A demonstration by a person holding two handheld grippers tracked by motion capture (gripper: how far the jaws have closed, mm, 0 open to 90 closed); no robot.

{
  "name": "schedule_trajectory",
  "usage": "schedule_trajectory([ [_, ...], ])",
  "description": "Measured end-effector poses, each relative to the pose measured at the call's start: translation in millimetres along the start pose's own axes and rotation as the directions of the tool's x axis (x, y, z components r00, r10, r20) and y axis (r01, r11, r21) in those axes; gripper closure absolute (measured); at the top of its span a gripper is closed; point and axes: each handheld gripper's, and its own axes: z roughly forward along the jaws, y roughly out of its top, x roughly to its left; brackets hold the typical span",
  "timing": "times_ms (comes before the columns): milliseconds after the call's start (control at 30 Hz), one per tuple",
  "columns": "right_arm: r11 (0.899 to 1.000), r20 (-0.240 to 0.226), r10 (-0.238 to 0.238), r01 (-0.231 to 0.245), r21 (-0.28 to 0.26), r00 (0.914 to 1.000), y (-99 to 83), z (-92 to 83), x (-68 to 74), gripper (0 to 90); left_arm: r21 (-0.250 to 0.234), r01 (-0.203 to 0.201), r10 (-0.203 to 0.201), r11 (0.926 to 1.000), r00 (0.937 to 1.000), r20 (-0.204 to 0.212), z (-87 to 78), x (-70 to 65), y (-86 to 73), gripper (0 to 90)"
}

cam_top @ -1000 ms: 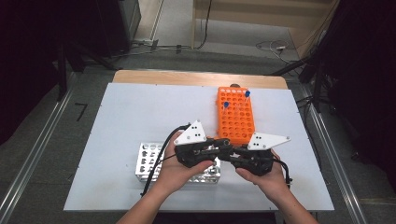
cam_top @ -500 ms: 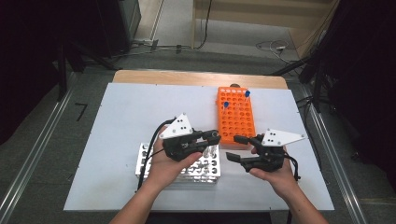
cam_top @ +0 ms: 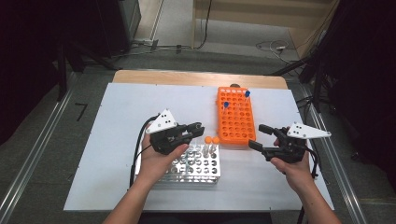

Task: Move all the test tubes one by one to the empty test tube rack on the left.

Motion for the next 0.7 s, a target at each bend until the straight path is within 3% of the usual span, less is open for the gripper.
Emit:
schedule_trajectory([
  [67, 1.000, 0.014, 0.003, -0.003, 0.016, 0.9999, -2.9, 1.5, -4.3, 11.8, 0.002, -0.007, 0.007, 1.0000, 0.9996, -0.027, 2.2, 2.4, -4.5, 76.7],
  [200, 0.999, 0.028, 0.022, -0.023, 0.049, 0.9994, -10.1, 5.9, -12.9, 0.3, 0.005, 0.019, -0.018, 0.9998, 0.9992, -0.037, 6.5, 6.8, -10.6, 76.7],
  [300, 0.998, 0.008, 0.033, -0.033, 0.053, 0.9994, -14.7, 6.9, -18.3, 0.0, 0.012, 0.017, -0.016, 0.9998, 0.9994, -0.031, 8.8, 6.2, -11.7, 76.7],
  [467, 0.998, 0.014, 0.046, -0.047, 0.046, 0.9988, -18.7, 5.6, -24.3, 0.0, 0.033, 0.019, -0.018, 0.9993, 0.9995, -0.024, 13.2, 4.2, -13.9, 76.7],
  [700, 0.997, 0.032, 0.062, -0.064, 0.041, 0.9976, -21.0, 3.9, -29.5, 0.0, 0.132, 0.016, -0.011, 0.9911, 0.9990, -0.044, 16.3, 2.5, -18.7, 76.6],
])
